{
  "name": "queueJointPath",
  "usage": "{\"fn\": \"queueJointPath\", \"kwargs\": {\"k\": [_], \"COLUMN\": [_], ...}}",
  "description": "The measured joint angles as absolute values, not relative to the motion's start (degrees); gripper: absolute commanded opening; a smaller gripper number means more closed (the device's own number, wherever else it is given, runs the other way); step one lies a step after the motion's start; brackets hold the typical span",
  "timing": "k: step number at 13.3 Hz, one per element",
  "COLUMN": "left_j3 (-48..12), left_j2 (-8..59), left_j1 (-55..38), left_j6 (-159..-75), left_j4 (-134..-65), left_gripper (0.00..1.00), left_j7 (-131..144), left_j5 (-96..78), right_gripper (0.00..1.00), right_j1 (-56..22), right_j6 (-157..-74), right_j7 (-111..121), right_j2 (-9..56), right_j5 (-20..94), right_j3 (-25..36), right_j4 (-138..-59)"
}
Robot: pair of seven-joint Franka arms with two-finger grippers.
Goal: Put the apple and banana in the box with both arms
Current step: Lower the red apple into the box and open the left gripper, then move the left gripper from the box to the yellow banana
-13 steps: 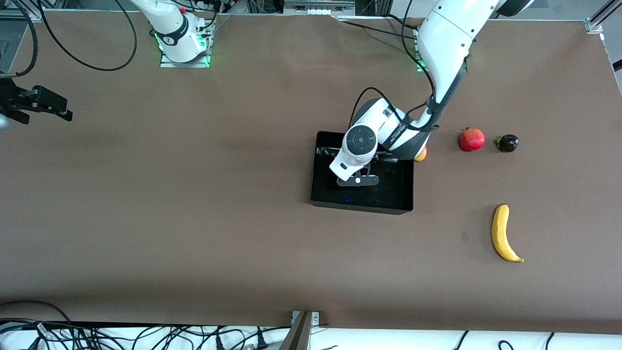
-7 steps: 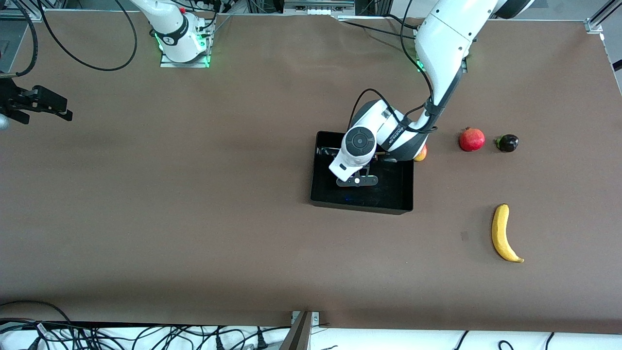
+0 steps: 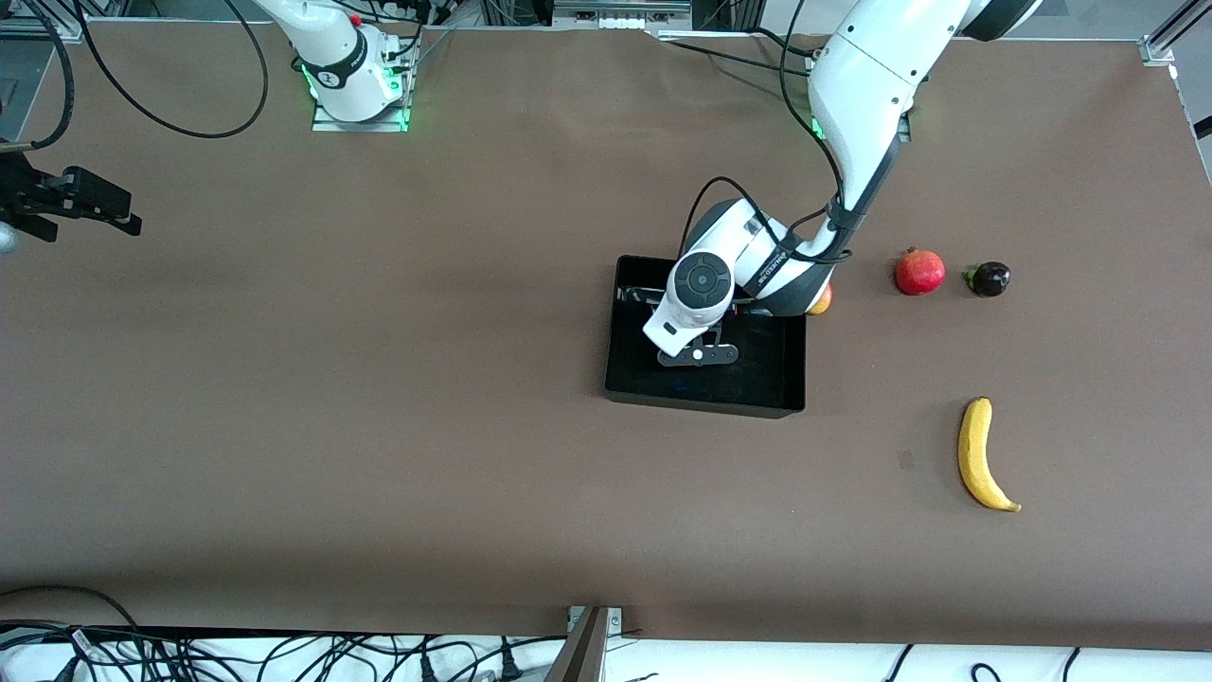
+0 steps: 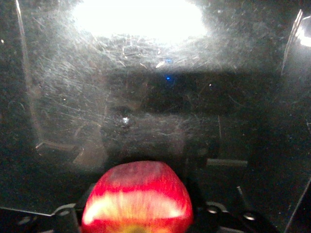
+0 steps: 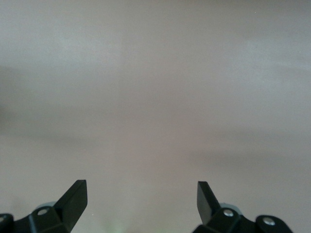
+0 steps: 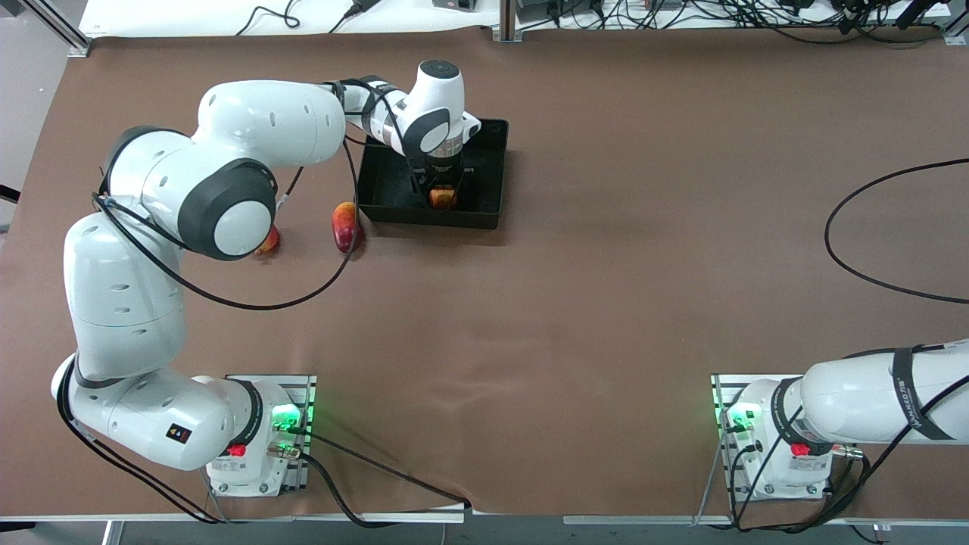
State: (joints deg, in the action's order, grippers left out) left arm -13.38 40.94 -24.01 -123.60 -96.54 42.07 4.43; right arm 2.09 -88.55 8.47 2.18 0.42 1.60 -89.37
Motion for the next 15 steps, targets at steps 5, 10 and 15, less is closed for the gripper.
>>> {"fn": "queueJointPath", "kwargs": {"k": [5,10,15], "left_j3": [-12.82,-12.59,-12.53], "left_j2": [40.71,37.71,30.69], "left_j1": [-23.7,-20.8,-9.93], "left_j6": [-120.4,-106.87,-102.9], "left_j4": [-92.88,-83.68,-82.05], "left_gripper": [1.0,1.0,1.0], "left_j7": [42.27,42.21,33.33], "left_j5": [4.43,4.45,4.47], "right_gripper": [1.0,1.0,1.0], "right_j1": [2.09,2.09,2.09], "right_j6": [-88.51,-88.49,-88.47], "right_j7": [8.47,8.47,8.47], "right_j2": [2.18,2.18,2.18], "right_j5": [0.42,0.42,0.42], "right_j3": [1.6,1.6,1.59], "right_j4": [-89.36,-89.34,-89.33]}}
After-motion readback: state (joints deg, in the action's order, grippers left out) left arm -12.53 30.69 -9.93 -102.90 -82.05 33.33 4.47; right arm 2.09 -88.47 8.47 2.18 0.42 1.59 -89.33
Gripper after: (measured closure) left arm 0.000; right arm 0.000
